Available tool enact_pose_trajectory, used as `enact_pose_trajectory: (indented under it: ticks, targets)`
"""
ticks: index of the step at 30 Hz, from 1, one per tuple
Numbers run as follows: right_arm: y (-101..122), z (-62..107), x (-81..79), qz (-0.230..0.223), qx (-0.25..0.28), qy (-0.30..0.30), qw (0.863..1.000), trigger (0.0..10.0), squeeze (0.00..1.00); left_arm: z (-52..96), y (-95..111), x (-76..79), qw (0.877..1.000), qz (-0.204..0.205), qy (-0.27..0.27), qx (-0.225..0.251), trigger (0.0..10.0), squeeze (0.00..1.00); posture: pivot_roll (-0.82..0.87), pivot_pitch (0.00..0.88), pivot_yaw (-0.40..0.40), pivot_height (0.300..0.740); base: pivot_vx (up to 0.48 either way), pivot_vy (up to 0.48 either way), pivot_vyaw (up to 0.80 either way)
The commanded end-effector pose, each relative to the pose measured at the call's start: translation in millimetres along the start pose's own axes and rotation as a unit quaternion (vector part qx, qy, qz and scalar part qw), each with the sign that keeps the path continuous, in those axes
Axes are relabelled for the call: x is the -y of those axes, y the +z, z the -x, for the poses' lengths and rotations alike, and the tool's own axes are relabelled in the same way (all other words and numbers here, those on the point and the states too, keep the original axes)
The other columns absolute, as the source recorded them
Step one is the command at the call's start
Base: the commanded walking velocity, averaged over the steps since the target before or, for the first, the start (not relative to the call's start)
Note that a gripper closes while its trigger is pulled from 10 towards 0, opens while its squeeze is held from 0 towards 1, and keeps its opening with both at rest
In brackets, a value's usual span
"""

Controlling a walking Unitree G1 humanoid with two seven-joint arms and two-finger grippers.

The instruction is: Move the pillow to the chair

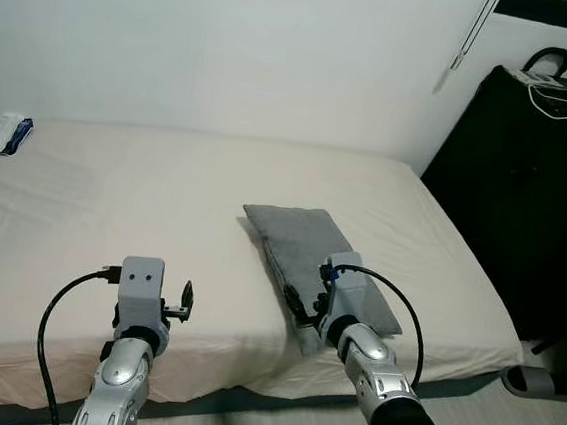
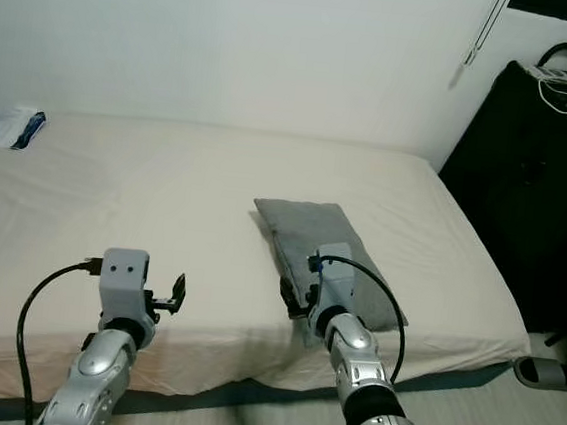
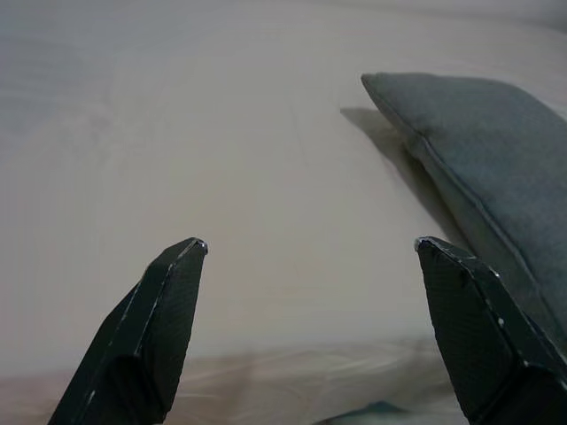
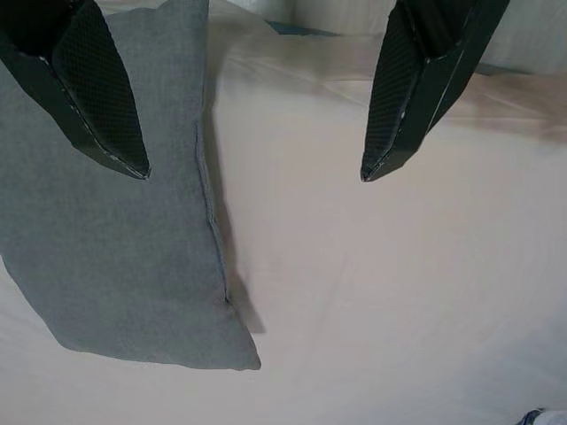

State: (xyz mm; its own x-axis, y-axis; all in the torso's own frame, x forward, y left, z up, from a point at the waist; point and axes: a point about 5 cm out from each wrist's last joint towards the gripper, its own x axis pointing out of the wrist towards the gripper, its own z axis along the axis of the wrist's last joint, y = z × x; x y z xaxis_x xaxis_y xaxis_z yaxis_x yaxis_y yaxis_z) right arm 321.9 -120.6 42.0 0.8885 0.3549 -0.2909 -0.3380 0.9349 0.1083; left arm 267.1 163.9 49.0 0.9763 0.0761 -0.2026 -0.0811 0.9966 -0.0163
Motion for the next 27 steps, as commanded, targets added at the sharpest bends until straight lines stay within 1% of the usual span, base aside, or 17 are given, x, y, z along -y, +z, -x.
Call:
enact_pose_trajectory:
  ticks: [1,5,9,15,27]
  targets:
    - [-1.0,1.8,4.3,-0.003,0.0,-0.008,1.0,10.0,0.0,1.9,-4.7,0.3,1.0,-0.006,-0.004,-0.007,10.0,0.0,0.06,0.0,-0.105,0.639,0.0,0.0,0.0]
    - [0.2,1.5,3.7,-0.003,0.005,-0.006,1.0,10.0,0.0,1.7,-4.3,0.4,1.0,-0.006,-0.005,-0.006,10.0,0.0,0.06,0.0,-0.104,0.639,0.0,0.0,0.0]
    - [1.5,1.1,2.7,-0.003,0.01,-0.004,1.0,10.0,0.0,1.9,-3.5,2.6,1.0,-0.019,-0.018,-0.004,10.0,0.0,0.06,0.0,-0.102,0.639,0.0,0.0,0.0]
    - [2.1,0.9,2.2,-0.003,0.012,-0.004,1.0,10.0,0.0,2.1,-2.0,4.7,0.999,-0.019,-0.025,0.0,10.0,0.0,0.06,0.0,-0.099,0.639,0.0,0.0,0.0]
    - [1.8,1.1,2.3,0.0,0.012,-0.007,1.0,10.0,0.0,2.7,-2.1,4.1,0.999,-0.023,-0.023,-0.004,10.0,0.0,0.06,0.0,-0.098,0.639,0.0,0.0,0.0]
